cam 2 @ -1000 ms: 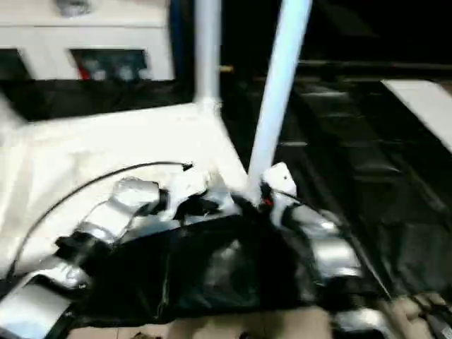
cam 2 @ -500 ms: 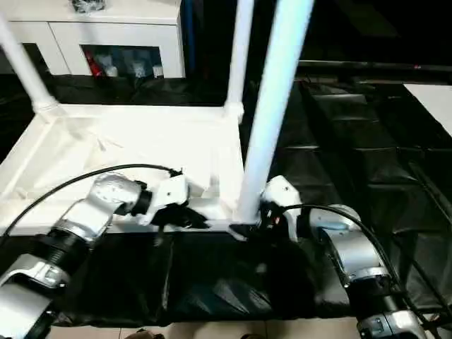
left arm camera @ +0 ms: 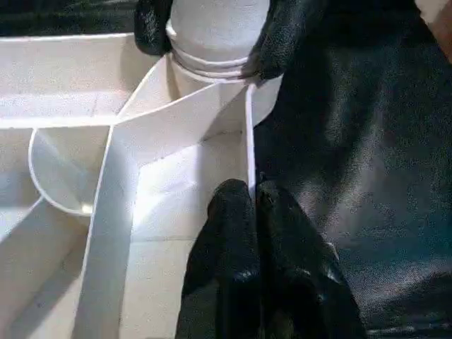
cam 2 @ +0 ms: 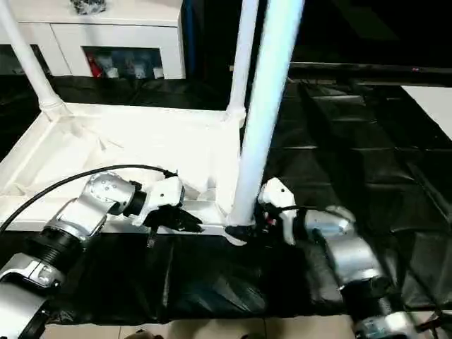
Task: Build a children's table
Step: Rotate leg to tighten
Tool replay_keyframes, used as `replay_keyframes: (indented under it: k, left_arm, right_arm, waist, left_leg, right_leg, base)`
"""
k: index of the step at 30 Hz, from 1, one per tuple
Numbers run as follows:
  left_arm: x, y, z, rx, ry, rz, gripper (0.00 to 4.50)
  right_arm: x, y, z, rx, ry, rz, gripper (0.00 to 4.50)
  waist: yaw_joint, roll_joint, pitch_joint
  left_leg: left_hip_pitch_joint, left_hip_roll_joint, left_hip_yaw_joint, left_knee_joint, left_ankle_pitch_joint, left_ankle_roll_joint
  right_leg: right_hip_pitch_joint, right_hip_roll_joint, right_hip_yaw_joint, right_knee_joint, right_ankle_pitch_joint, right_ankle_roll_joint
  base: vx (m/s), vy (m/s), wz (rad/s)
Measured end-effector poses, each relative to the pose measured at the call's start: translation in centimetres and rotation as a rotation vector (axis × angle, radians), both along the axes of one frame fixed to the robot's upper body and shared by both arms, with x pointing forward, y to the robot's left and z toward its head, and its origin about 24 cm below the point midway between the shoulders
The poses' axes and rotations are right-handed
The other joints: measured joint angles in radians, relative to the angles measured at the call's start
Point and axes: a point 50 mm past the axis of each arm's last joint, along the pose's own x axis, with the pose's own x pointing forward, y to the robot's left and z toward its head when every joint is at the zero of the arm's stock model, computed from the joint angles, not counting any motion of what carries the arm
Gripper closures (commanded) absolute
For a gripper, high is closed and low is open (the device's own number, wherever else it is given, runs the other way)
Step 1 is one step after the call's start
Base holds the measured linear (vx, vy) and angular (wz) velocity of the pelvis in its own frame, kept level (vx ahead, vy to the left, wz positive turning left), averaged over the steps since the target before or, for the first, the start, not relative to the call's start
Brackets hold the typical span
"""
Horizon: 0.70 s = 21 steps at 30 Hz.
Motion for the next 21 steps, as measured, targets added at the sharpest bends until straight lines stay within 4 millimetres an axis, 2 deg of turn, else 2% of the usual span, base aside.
replay_keyframes:
  k: [3,7,9,11,13,14,15,16,17,18,19,20,21]
  left_arm:
    - [0.6,-1.0,-0.3,-0.006,-0.016,0.111,4.50]
    - [0.9,-2.9,-0.7,-0.024,-0.027,0.208,4.50]
    - [0.9,-3.9,-1.0,-0.031,-0.027,0.255,4.50]
    - [1.0,-4.4,-1.3,-0.030,-0.032,0.288,4.50]
    - [1.0,-4.6,-1.4,-0.019,-0.044,0.311,4.50]
    - [1.1,-4.5,-1.5,-0.011,-0.047,0.320,4.50]
    - [1.1,-4.6,-1.5,-0.004,-0.049,0.328,4.50]
    - [1.1,-4.5,-1.5,0.000,-0.050,0.330,4.50]
    - [1.1,-4.5,-1.5,0.002,-0.050,0.334,4.50]
    - [1.1,-4.5,-1.5,0.002,-0.050,0.334,4.50]
    - [1.1,-4.5,-1.5,0.000,-0.052,0.333,4.50]
    - [1.1,-4.5,-1.5,0.001,-0.051,0.332,4.50]
    - [1.0,-4.6,-1.6,-0.001,-0.049,0.329,4.50]
  right_arm:
    - [0.7,0.6,-0.7,0.037,-0.002,-0.190,1.87]
    - [1.5,0.8,-1.2,0.043,-0.016,-0.415,1.87]
    - [1.8,1.1,-1.6,0.043,-0.017,-0.527,1.87]
    - [2.0,1.6,-1.9,0.036,-0.016,-0.603,1.87]
    - [2.3,2.1,-2.1,0.025,-0.019,-0.650,1.87]
    - [2.4,2.5,-2.1,0.019,-0.023,-0.666,1.87]
    - [2.5,2.7,-2.3,0.015,-0.025,-0.680,1.53]
    - [2.6,2.8,-2.3,0.013,-0.026,-0.685,1.32]
    - [2.7,2.9,-2.3,0.013,-0.033,-0.688,1.32]
    - [2.7,3.1,-2.3,0.015,-0.034,-0.689,1.18]
    - [2.7,3.1,-2.3,0.017,-0.034,-0.689,1.18]
    - [2.7,3.1,-2.3,0.018,-0.034,-0.689,1.01]
    - [2.6,3.0,-2.3,0.017,-0.033,-0.686,0.89]
  waist:
    - [-0.007,-0.001,0.000]
    - [-0.026,-0.001,-0.001]
    - [-0.029,-0.007,-0.005]
    - [-0.031,-0.011,-0.008]
    - [-0.040,-0.009,-0.008]
    - [-0.045,-0.005,-0.007]
    - [-0.053,0.003,-0.004]
    - [-0.058,0.008,-0.002]
    - [-0.062,0.013,0.002]
    - [-0.068,0.018,0.005]
    - [-0.068,0.018,0.008]
    - [-0.067,0.012,0.010]
    - [-0.067,0.001,0.012]
  left_leg:
    - [0.001,-0.001,0.000,0.001,0.000,0.000]
    - [0.002,-0.003,-0.002,0.001,0.000,0.000]
    - [0.002,-0.006,-0.003,0.002,0.000,0.000]
    - [0.003,-0.006,-0.005,0.002,0.000,0.000]
    - [0.008,-0.006,-0.011,0.000,0.000,0.000]
    - [0.009,-0.007,-0.018,0.000,0.000,0.000]
    - [0.010,-0.007,-0.029,0.000,0.000,0.000]
    - [0.013,-0.006,-0.033,-0.003,0.000,0.001]
    - [0.016,-0.006,-0.037,-0.006,-0.001,0.001]
    - [0.017,-0.005,-0.041,-0.011,-0.001,0.001]
    - [0.017,-0.006,-0.039,-0.014,-0.001,0.001]
    - [0.021,-0.008,-0.031,-0.015,-0.001,0.001]
    - [0.035,-0.011,-0.020,-0.017,-0.001,0.000]
  right_leg:
    - [0.001,0.000,0.001,-0.001,-0.003,0.005]
    - [0.005,-0.001,0.000,-0.011,-0.003,0.006]
    - [0.005,-0.003,0.001,-0.012,-0.004,0.006]
    - [0.005,-0.003,0.000,-0.015,-0.004,0.006]
    - [0.007,-0.002,-0.007,-0.028,-0.004,0.007]
    - [0.012,-0.002,-0.013,-0.035,-0.005,0.008]
    - [0.023,-0.003,-0.029,-0.051,-0.005,0.008]
    - [0.030,-0.003,-0.037,-0.062,-0.005,0.009]
    - [0.039,-0.004,-0.047,-0.073,-0.006,0.008]
    - [0.054,-0.007,-0.056,-0.078,-0.007,0.008]
    - [0.053,-0.009,-0.054,-0.065,-0.019,0.003]
    - [0.050,-0.012,-0.050,-0.054,-0.028,-0.006]
    - [0.040,-0.017,-0.041,-0.043,-0.028,-0.005]
  base:
    - [0.000,0.000,0.00]
    - [0.000,0.000,0.00]
    - [0.000,0.000,0.00]
    - [0.000,0.000,0.00]
    - [0.000,0.000,0.00]
    - [0.000,0.000,0.00]
    - [0.000,0.000,0.00]
    - [0.000,0.000,0.00]
    - [0.000,0.000,0.00]
    - [0.000,0.000,0.00]
    - [0.000,0.000,0.00]
    - [0.000,0.000,0.00]
    - [0.000,0.000,0.00]
